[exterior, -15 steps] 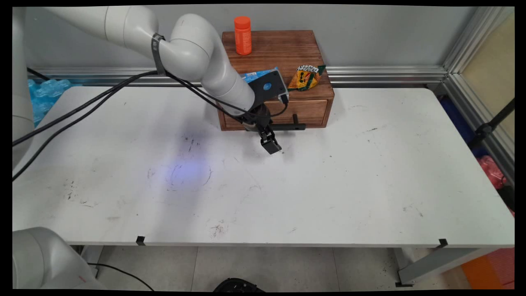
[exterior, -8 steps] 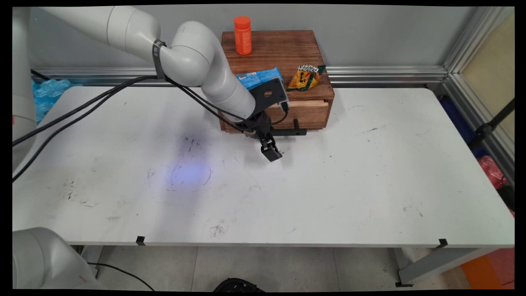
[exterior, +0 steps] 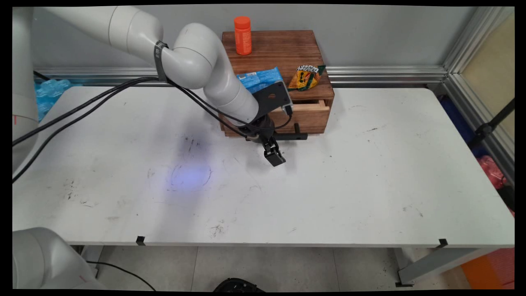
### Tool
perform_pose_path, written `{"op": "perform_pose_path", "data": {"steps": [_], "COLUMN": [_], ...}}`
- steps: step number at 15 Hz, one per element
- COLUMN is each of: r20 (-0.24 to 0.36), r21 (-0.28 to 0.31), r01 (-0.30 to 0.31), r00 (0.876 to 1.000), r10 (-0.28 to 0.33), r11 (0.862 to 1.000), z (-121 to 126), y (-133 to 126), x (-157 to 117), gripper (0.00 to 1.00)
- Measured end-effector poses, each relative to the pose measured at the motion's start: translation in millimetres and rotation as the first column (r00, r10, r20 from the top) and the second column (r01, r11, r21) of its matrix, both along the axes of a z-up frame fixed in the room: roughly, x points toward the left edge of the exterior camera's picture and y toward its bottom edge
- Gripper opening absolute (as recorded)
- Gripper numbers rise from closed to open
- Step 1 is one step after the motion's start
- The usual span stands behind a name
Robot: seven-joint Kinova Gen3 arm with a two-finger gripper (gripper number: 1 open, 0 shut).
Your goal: Open the drawer
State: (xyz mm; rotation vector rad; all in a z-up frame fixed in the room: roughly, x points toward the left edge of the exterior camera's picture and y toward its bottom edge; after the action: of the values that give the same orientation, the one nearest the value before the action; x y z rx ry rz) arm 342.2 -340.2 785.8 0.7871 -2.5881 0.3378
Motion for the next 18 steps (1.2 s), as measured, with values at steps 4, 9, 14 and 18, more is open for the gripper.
{"op": "perform_pose_path", "data": {"steps": [4, 9, 14, 18], "r20": [0.004, 0.004, 0.000, -0.003], "r21": [0.011, 0.030, 0.050, 0.069], "r01": [-0.006, -0.012, -0.015, -0.013], "r00": [1.000, 1.000, 1.000, 1.000], "r10": [0.006, 0.012, 0.015, 0.013], "r11": [1.000, 0.999, 0.999, 0.998], "z": [3, 4, 3, 3], "y": [6, 15, 24, 34], "x": [-6, -15, -23, -30], "gripper": [1.00, 1.00, 1.00, 1.00]}}
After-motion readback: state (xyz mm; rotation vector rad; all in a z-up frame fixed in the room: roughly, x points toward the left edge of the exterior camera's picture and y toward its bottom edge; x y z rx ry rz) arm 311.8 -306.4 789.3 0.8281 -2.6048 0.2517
